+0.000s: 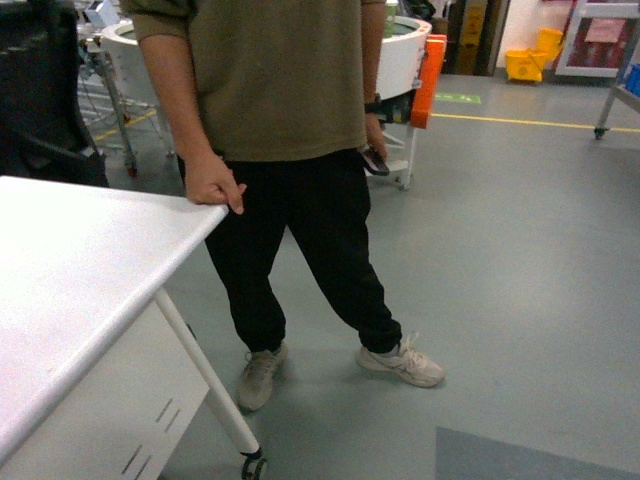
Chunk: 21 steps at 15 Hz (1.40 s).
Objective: Pick red block from blue box to shelf
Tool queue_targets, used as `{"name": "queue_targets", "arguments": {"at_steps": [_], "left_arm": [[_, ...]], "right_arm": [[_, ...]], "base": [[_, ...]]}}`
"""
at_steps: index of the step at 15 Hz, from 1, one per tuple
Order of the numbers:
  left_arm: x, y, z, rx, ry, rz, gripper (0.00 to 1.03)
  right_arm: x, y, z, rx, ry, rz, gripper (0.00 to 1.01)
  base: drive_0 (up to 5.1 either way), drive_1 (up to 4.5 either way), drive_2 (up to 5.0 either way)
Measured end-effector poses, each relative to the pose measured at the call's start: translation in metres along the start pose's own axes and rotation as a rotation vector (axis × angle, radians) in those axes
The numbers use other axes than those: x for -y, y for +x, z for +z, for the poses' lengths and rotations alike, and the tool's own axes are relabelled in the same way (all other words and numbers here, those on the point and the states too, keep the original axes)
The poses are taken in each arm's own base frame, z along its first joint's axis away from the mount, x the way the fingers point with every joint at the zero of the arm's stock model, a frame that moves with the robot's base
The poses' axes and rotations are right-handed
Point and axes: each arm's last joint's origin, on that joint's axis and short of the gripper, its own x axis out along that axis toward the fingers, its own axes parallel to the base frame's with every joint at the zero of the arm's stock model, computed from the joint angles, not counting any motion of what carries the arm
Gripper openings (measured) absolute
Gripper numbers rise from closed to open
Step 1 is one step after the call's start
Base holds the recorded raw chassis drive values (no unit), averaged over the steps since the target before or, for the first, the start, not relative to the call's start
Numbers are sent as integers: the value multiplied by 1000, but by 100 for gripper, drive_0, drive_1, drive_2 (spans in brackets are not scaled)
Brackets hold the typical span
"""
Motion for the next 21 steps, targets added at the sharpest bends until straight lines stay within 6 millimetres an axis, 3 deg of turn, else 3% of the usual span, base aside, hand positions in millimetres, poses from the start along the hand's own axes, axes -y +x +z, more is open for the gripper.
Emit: {"name": "queue_targets", "arguments": {"at_steps": [15, 21], "left_arm": [[0, 0, 0, 0, 0, -1, 98], [0, 0, 0, -1, 0, 0, 98]], "right_arm": [[0, 0, 0, 0, 0, 0, 29], [0, 0, 0, -1, 0, 0, 29]], "base": [[-91, -91, -91], [128, 261, -387]]}}
